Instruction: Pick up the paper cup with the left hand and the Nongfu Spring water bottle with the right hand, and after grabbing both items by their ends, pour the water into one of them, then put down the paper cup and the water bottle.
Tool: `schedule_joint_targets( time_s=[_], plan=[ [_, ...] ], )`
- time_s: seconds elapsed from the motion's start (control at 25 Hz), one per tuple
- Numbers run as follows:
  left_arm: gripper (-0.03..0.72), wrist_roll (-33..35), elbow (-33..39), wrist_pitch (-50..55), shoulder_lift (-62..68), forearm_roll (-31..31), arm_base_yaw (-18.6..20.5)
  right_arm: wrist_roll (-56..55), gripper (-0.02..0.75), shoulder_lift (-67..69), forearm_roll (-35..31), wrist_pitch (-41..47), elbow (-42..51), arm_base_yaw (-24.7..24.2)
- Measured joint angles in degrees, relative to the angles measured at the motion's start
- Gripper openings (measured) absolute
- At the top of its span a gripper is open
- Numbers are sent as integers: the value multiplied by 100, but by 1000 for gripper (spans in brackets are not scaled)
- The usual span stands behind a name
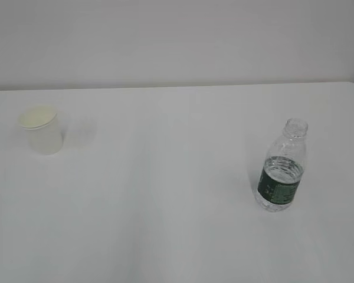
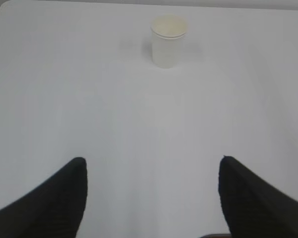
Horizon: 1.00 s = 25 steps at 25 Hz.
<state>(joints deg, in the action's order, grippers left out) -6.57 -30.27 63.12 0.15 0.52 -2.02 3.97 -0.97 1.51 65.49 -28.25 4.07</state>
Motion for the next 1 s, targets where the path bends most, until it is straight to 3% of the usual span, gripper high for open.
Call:
schedule_joint_targets(
  time_s=[1.0],
  plan=[
    [576, 0, 0, 0, 0, 0, 0, 0, 536, 0, 0, 0, 0, 0]
  ],
)
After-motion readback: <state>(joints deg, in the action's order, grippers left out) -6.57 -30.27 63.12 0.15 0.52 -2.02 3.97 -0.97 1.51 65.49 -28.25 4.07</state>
